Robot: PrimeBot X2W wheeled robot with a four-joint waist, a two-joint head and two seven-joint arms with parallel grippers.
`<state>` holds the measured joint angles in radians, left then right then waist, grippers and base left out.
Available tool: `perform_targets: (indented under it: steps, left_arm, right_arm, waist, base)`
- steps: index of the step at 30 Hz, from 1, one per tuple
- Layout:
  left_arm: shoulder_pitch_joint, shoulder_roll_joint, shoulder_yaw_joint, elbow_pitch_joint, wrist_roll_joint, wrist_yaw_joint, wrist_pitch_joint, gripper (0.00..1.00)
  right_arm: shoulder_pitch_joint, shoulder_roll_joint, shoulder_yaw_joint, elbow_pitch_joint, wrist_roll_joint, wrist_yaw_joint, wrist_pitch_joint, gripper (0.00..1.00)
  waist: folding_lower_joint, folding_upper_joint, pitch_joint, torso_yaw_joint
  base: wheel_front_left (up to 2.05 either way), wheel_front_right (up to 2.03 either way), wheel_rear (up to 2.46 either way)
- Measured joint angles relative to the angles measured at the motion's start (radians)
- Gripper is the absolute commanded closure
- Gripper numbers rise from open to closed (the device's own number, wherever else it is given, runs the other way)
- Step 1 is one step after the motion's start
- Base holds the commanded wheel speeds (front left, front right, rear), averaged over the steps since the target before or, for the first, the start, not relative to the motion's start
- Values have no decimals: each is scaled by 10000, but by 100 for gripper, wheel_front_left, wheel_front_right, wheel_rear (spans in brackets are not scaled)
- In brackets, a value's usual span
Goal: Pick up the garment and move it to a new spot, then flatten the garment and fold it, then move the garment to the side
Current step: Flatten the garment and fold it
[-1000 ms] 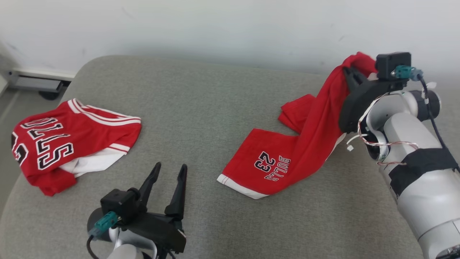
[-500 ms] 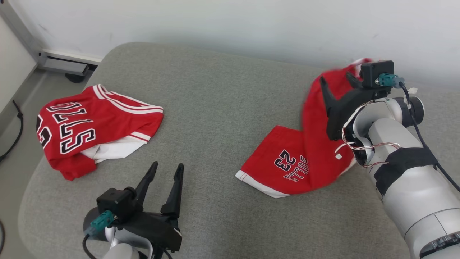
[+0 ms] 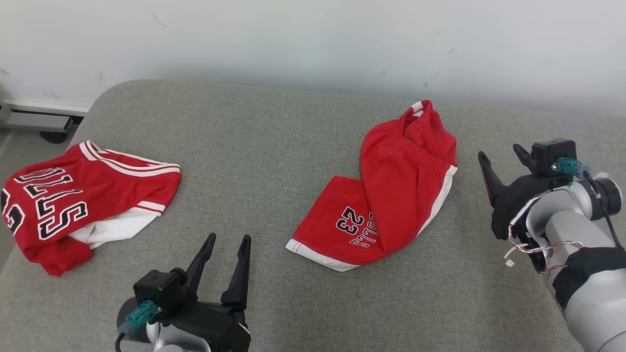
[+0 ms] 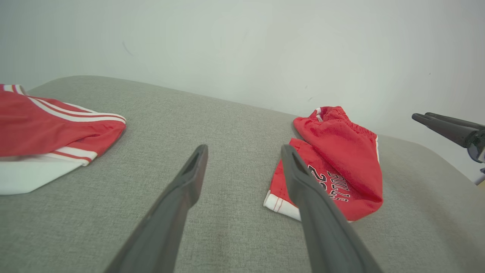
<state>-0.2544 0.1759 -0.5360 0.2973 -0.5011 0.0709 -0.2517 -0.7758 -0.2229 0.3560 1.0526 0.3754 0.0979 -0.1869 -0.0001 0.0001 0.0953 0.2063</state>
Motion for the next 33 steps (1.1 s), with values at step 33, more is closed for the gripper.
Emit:
perform_targets:
  steps: [33]
  left_arm:
    - [-11,-476,86,75,288,-286,0,0]
  right_arm:
    - [-792,-17,731,1772,-341,167,2263,0]
  waist:
    - [1,-1,344,1365]
  base:
    - [0,0,0]
